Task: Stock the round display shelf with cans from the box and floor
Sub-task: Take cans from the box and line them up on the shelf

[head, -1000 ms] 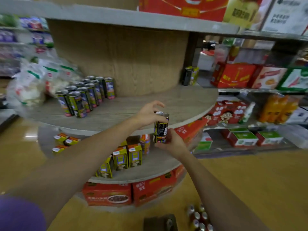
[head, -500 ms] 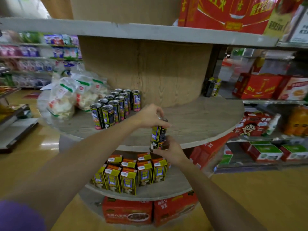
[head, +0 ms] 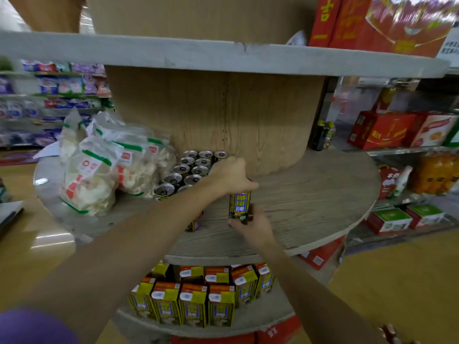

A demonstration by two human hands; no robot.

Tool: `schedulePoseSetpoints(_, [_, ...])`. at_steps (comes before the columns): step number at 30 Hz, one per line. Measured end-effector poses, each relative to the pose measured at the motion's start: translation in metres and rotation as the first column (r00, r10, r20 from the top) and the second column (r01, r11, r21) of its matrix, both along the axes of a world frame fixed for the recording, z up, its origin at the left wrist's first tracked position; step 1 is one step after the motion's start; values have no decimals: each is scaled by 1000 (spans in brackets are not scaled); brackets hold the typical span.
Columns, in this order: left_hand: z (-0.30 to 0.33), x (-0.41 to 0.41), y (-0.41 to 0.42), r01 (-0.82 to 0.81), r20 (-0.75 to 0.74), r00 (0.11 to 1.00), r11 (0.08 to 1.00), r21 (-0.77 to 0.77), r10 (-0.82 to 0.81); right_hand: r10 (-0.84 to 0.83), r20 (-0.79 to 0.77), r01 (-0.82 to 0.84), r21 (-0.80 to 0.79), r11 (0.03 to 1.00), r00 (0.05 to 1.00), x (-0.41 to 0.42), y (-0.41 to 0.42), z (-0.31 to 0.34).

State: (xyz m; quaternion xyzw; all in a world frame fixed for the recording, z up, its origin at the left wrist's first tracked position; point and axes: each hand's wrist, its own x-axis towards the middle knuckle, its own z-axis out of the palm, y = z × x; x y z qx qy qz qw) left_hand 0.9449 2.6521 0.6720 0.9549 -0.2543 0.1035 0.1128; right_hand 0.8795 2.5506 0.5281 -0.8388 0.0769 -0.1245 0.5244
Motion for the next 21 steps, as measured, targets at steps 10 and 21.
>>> schedulePoseSetpoints(10, [0,70,23,205,-273,946,976,77,-177,43,-58,-40,55,998,997,67,-2,2])
schedulePoseSetpoints(21, [26,136,23,297,-586,712,922,-248,-387,382,-99,-364,163,917,919,138,-47,50])
